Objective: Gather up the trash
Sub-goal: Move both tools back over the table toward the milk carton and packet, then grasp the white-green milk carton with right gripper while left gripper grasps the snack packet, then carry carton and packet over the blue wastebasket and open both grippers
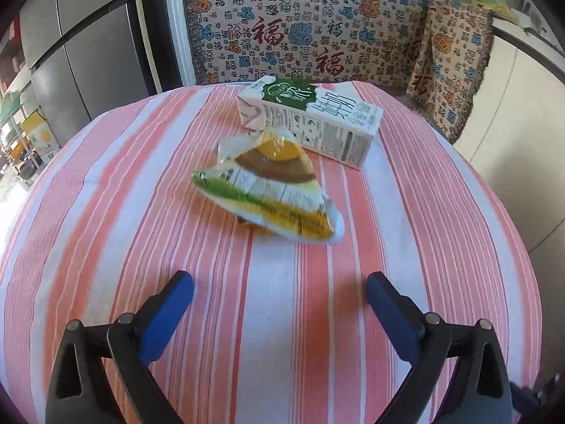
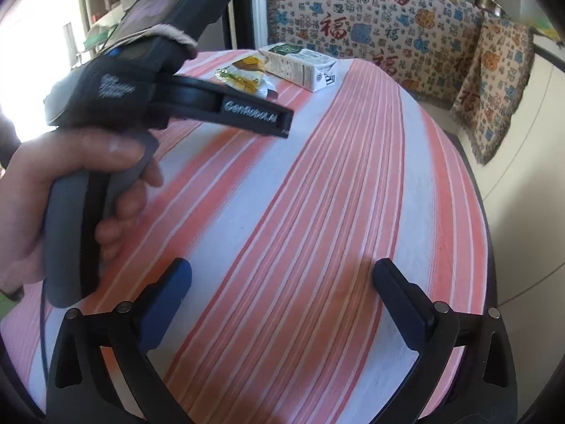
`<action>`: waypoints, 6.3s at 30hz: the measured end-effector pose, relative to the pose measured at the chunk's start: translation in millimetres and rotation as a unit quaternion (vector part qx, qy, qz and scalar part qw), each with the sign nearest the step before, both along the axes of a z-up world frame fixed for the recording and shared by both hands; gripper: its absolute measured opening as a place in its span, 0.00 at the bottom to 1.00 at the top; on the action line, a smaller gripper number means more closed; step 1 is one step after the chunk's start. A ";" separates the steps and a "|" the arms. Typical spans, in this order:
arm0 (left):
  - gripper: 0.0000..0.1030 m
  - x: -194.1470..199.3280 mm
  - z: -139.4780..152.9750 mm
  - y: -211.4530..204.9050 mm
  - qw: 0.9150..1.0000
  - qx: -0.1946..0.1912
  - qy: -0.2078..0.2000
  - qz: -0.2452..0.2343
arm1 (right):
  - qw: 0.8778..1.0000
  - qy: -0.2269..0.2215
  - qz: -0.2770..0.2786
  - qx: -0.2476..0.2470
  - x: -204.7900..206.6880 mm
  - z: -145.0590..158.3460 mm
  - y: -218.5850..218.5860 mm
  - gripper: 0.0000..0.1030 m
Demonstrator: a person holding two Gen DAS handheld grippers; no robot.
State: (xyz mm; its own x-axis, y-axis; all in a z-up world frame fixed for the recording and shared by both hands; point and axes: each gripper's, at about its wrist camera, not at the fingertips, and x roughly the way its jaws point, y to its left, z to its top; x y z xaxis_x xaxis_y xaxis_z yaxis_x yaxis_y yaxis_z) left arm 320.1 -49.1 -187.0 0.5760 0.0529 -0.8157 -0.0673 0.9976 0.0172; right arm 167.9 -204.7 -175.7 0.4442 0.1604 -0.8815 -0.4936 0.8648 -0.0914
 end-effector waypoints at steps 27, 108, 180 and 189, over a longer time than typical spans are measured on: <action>0.50 -18.4 22.2 53.4 0.990 0.019 0.001 -0.137 | 1.000 -0.005 -0.004 -0.003 -0.8 0.5 -3.2 1.00; 0.32 -40.9 37.1 111.8 0.984 -0.098 0.021 -0.147 | 0.991 0.114 0.039 -0.050 56.1 27.8 66.3 0.46; 0.55 -83.4 -98.5 -372.0 0.919 -0.116 0.117 -0.357 | 0.875 0.068 -0.466 0.112 -29.4 -53.0 -451.6 0.77; 0.87 -128.4 -13.5 -344.3 0.909 -0.106 0.026 -0.402 | 0.887 0.012 -0.458 0.054 -48.4 56.2 -425.5 1.00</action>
State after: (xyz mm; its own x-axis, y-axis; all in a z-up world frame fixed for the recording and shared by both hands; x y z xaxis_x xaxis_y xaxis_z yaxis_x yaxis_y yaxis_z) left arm 191.7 -393.4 -200.5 0.3190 -0.5294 -0.7861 0.6803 0.7054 -0.1990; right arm 119.4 -630.1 -119.5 0.4134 -0.1745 -0.8937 0.4210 0.9069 0.0177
